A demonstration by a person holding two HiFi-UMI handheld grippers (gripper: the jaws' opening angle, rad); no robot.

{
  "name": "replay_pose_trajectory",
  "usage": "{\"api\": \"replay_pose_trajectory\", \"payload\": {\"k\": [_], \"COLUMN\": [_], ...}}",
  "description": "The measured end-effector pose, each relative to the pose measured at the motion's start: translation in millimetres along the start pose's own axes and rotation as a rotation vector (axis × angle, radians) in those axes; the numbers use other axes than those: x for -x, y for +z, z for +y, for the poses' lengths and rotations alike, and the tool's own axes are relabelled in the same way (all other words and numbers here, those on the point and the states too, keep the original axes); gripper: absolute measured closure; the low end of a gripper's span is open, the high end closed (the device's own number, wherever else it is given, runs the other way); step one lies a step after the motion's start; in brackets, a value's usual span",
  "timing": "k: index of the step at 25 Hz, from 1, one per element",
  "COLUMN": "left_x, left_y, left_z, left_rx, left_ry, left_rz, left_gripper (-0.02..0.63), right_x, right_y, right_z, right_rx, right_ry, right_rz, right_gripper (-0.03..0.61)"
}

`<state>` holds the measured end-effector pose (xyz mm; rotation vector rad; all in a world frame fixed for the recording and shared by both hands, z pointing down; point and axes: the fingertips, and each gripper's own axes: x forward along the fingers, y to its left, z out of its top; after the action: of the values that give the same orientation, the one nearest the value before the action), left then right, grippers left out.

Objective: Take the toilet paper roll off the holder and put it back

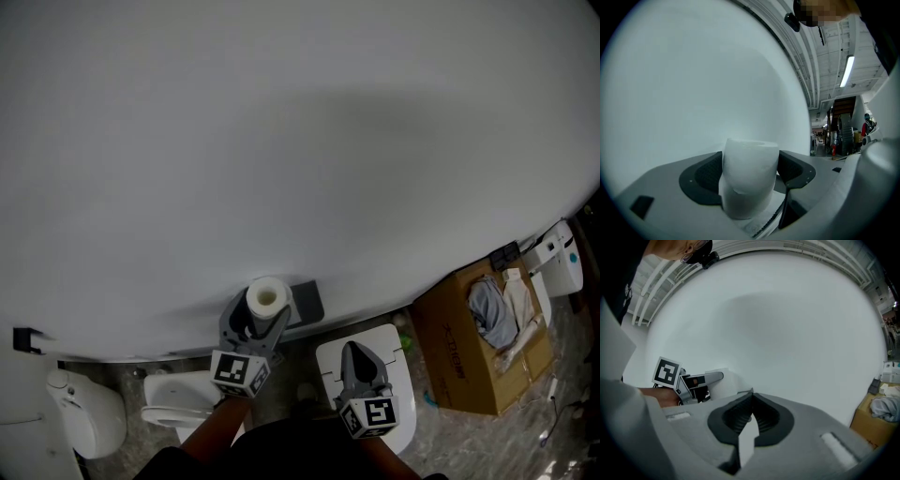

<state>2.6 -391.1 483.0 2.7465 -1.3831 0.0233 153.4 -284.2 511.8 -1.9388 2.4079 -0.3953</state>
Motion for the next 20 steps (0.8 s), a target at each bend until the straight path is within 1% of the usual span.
{"api": "replay_pose_trajectory", "payload": {"k": [2,5,7,10,14,17,20], "left_x": [2.6,4.7,6.3,15.8,43.3,74.1,113.1], "left_y": [-0.5,1.1,7.1,24.7,50.2,70.4,88.9], "left_z": [0.0,-1.1,-3.1,-8.9,-7.7,-6.1,-2.5], "left_rx": [0.0,0.005,0.011,-0.016,-0.022,-0.014,-0.014], "left_ry": [-0.008,-0.028,-0.045,-0.062,-0.061,-0.048,-0.024], "left_rz": [-0.006,-0.018,-0.046,-0.09,-0.142,-0.175,-0.199], "left_gripper": [0.277,0.284,0.287,0.287,0.287,0.287,0.287], "right_x": [-0.3,-1.4,-2.0,1.8,8.8,17.8,34.2], "right_y": [0.8,7.1,9.7,9.6,9.8,9.2,14.1], "right_z": [-3.3,-7.6,-11.0,-8.2,12.9,33.2,67.9], "right_rx": [0.004,0.02,0.023,0.025,0.043,0.007,-0.014], "right_ry": [-0.002,-0.006,-0.011,-0.01,0.014,0.033,0.086], "right_rz": [-0.002,-0.019,-0.029,-0.031,-0.042,-0.036,-0.047], "right_gripper": [0.58,0.58,0.58,0.58,0.58,0.58,0.58]}}
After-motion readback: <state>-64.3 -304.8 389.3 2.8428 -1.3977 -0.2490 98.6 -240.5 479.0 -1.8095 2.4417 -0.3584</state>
